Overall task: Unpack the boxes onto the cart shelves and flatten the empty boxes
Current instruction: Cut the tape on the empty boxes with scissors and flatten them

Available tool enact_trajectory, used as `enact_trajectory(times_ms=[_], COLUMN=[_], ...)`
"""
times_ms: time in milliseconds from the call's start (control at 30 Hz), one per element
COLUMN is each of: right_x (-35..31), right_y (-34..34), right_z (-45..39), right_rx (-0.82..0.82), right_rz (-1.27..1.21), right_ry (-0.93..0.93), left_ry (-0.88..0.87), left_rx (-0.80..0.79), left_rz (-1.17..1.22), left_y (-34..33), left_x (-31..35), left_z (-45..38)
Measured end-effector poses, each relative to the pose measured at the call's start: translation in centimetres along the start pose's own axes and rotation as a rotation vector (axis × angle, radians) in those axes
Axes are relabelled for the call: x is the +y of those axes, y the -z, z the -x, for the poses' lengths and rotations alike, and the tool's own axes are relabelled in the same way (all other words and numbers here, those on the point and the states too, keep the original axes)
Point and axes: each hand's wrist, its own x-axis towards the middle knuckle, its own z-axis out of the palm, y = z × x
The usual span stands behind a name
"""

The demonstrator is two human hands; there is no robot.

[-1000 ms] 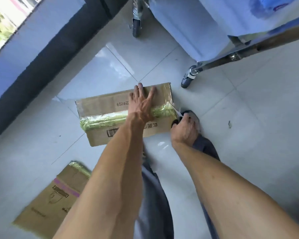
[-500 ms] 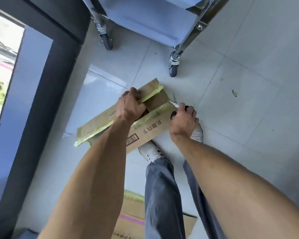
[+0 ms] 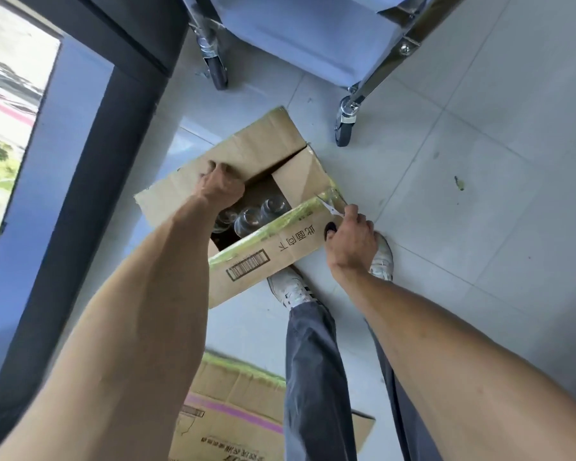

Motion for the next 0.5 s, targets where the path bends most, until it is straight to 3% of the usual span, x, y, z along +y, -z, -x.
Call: enact_trajectory(times_ms=[67,100,200,267,367,433,500], right_x=[0.0,0.0,-0.2,-0.9,-2.3,-3.3,-4.2], right_y=[0.1,0.2,0.8,1.1,1.7,2.0,2.4], right_z=[-0.4,-0.6,-0.4,0.0,0.6,0.9,1.0], right_rx=[0.005,-0.005,-0.001,0.032,0.066,0.056,0.043], right_rz=[0.039,0.054,-0.035,-0.106,-0.160,-0.153,-0.108], right_ry=[0.022,0.029,-0.033,-0.082,-0.075,0.004,0.077], left_ry=[0.032,0.009,-0.095,-0.184,-0.267,-0.185,-0.119], left_rx=[-0.094,-0.053,0.388,0.484,0.210,0.051,0.074], left_rz=[0.094,0.117,-0.062,-0.084,-0.097,-0.077,0.010], left_y=[-0.7,-1.1,-2.4,-3.9,-7.4,-9.4,-10.6], left_x=[-0.7,-1.0,-1.3,-1.3,-1.0,-1.5,-1.8], left_z=[-0.5,-0.4,1.5,3.3,5.7,7.1,8.5])
